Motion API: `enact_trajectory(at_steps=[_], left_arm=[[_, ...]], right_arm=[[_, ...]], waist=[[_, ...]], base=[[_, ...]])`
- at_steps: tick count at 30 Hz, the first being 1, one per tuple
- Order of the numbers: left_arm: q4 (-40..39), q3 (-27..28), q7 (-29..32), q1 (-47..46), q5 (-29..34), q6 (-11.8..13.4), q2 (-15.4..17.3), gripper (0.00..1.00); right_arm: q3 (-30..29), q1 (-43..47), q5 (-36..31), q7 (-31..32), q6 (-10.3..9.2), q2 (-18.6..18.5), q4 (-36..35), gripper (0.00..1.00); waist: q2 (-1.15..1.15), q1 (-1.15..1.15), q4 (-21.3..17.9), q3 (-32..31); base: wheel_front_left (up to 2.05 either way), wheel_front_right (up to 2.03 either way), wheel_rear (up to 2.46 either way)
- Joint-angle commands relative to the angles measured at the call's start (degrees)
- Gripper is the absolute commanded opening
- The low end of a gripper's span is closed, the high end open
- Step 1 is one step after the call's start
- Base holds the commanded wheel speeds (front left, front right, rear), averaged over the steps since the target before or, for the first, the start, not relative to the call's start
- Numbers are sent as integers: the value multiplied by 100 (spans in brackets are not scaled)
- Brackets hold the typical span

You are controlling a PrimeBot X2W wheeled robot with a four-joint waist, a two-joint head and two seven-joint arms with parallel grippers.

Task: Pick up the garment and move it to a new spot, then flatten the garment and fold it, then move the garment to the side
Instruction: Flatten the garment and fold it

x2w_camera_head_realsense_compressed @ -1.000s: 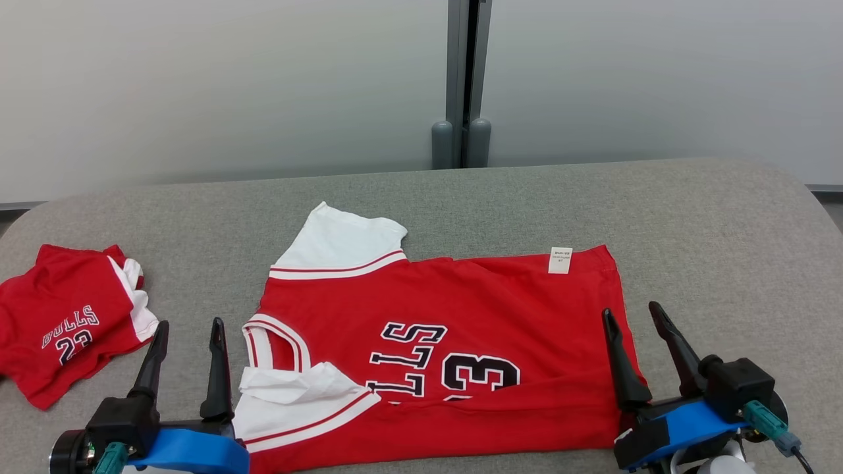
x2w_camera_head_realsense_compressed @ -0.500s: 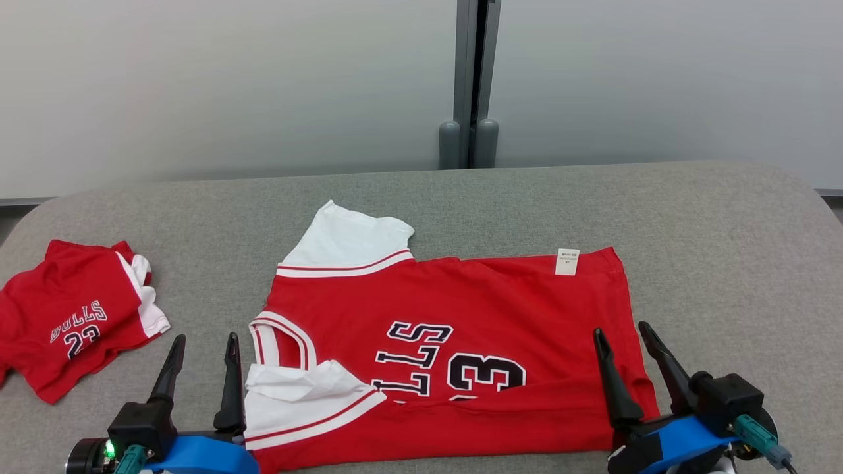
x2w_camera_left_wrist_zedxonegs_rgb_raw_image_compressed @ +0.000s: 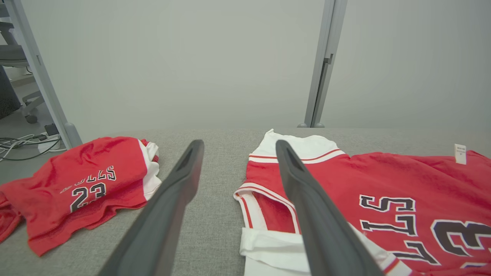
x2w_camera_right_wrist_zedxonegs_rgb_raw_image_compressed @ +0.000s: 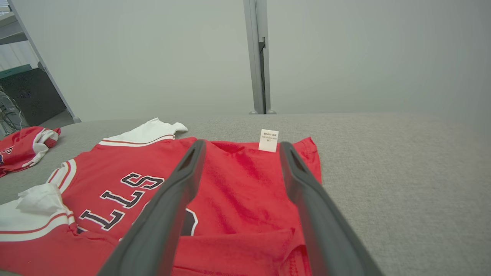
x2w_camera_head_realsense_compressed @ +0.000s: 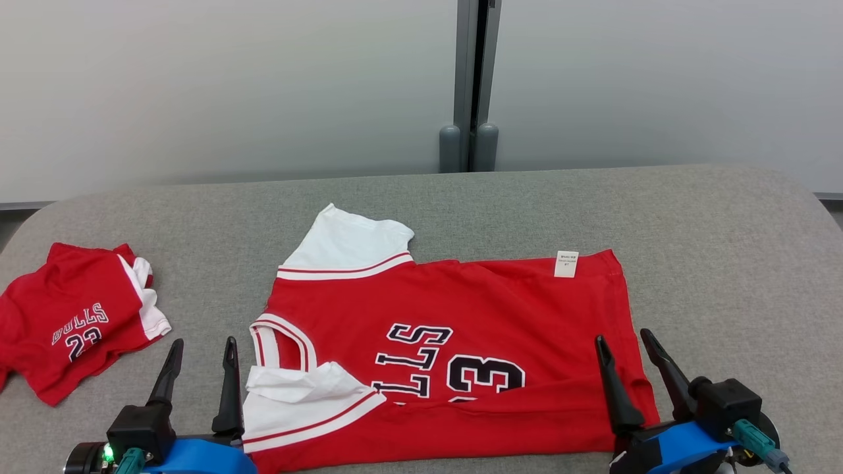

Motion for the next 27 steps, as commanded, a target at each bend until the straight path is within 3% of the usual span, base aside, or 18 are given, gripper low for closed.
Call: enact_trajectory(at_steps=[1,14,20,27], left_arm=[[7,22,-16,28,12,-9,9,100],[67,-28,-16,-286,-74,-9,146,100],[156,-452,-16,-1256,-302,-9,607,100],[530,-1525,-15,-3032,-703,-9,1421,100]], right_arm=[[-10,36,-22,-23,1,1,18,100],[-161,-204,-113,-24,1,-3,51,100],[-320,-876,-437,-23,1,-120,33,100],[-293,-2009,-569,236,1,-496,482,100]], waist=[[0,0,-8,0],[0,0,-7,116],[0,0,-67,402],[0,0,-199,1065]], base=[[0,0,0],[0,0,0],[0,0,0],[0,0,0]])
